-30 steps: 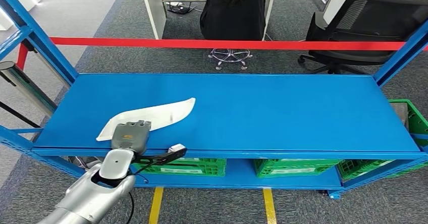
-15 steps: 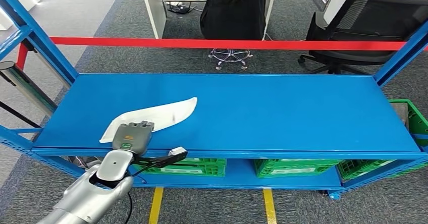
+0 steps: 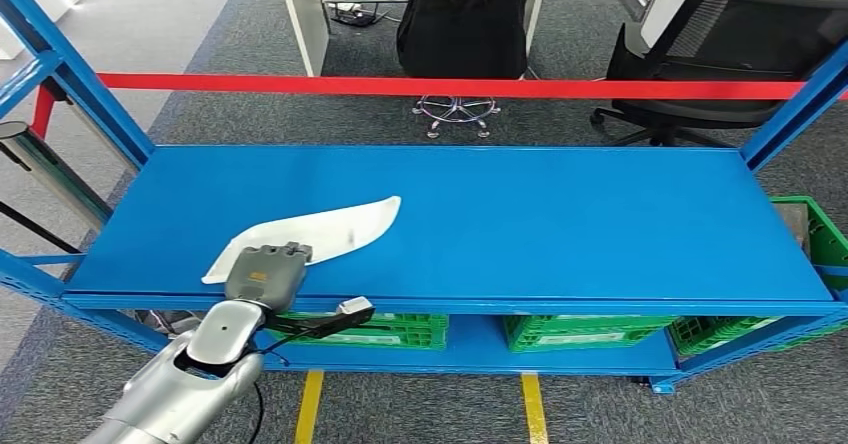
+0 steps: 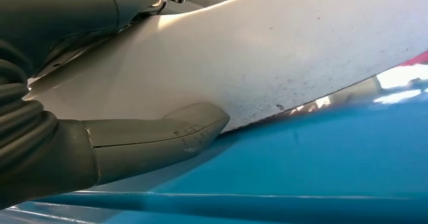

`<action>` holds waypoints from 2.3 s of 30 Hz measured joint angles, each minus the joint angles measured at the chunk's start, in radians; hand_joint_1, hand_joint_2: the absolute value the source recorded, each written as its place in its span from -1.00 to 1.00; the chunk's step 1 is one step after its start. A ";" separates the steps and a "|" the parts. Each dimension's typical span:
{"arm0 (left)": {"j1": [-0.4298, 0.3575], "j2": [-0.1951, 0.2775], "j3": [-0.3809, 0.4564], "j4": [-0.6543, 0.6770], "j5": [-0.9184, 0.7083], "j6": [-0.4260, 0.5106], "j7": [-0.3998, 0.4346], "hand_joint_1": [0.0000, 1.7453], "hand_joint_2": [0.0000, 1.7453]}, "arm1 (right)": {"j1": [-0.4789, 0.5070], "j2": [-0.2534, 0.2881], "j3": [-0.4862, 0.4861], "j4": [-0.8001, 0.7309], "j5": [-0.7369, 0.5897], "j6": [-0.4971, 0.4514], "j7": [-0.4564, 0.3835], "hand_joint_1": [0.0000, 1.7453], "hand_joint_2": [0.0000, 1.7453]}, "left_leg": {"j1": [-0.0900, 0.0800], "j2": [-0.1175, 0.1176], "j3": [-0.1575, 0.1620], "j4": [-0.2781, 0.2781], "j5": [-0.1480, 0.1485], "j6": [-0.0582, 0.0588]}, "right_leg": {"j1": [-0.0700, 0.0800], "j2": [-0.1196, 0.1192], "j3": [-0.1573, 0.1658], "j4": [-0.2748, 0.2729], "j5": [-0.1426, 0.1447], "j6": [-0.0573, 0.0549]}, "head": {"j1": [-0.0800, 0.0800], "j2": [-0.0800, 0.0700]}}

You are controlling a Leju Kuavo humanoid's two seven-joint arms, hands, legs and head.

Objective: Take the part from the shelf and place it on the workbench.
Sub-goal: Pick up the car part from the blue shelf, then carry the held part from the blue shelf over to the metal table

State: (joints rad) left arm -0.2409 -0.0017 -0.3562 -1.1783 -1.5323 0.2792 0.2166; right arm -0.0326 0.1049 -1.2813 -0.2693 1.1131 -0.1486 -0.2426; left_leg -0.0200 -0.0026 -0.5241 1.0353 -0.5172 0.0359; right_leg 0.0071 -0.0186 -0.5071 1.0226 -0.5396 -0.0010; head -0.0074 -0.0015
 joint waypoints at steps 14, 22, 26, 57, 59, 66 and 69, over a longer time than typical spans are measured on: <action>0.200 -0.060 0.022 -0.316 0.215 0.181 -0.250 1.00 1.00 | -0.001 0.004 -0.048 0.000 -0.018 -0.037 -0.016 -1.00 -1.00 | -0.003 0.001 0.002 -0.018 0.014 0.023 | -0.008 0.003 -0.008 0.003 -0.005 0.024 | 0.001 0.000; 0.307 -0.075 0.032 -0.445 0.343 0.312 -0.372 1.00 1.00 | 0.001 0.005 -0.084 0.000 -0.044 0.003 -0.013 -1.00 -1.00 | 0.017 -0.002 -0.002 -0.026 0.023 0.020 | -0.034 0.015 -0.101 0.165 -0.021 0.061 | 0.003 0.000; 0.349 -0.083 0.055 -0.497 0.480 0.350 -0.473 1.00 1.00 | -0.001 0.012 -0.099 0.008 -0.056 0.095 -0.027 -1.00 -1.00 | 0.016 -0.010 -0.018 -0.003 0.017 -0.010 | -0.037 0.032 -0.027 0.027 0.022 0.063 | 0.007 0.000; 0.471 -0.132 0.226 -0.582 0.841 0.361 -0.692 1.00 1.00 | -0.015 0.026 -0.104 0.021 0.015 0.118 -0.029 -1.00 -1.00 | 0.007 -0.050 -0.112 -0.036 0.138 -0.012 | -0.024 0.095 0.073 -0.054 -0.032 0.030 | 0.005 0.000; 0.472 -0.133 0.228 -0.582 0.842 0.361 -0.694 1.00 1.00 | -0.015 0.026 -0.104 0.021 0.016 0.120 -0.026 -1.00 -1.00 | 0.008 -0.052 -0.112 -0.036 0.141 -0.012 | -0.023 0.093 0.071 -0.055 -0.033 0.029 | 0.005 0.000; 0.510 -0.149 0.311 -0.583 0.855 0.351 -0.713 1.00 1.00 | -0.016 0.029 -0.089 0.026 0.035 0.129 -0.028 -1.00 -1.00 | 0.018 -0.033 -0.136 0.096 0.048 -0.043 | -0.022 0.040 0.018 -0.053 0.016 0.002 | -0.002 0.000; 0.526 -0.162 0.380 -0.580 0.856 0.316 -0.736 1.00 1.00 | -0.036 0.039 -0.080 0.029 0.040 0.135 -0.033 -1.00 -1.00 | 0.027 -0.006 -0.024 0.079 0.012 -0.048 | -0.021 0.007 -0.051 -0.036 0.068 0.005 | -0.008 0.000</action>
State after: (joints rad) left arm 0.2848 -0.1639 0.0236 -1.7582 -0.6764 0.5954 -0.5190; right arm -0.0686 0.1435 -1.3609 -0.2403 1.1535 -0.0134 -0.2760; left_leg 0.0068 -0.0089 -0.5486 1.1140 -0.5054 -0.0126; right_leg -0.0142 -0.0116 -0.5585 0.9870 -0.4712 0.0038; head -0.0152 -0.0015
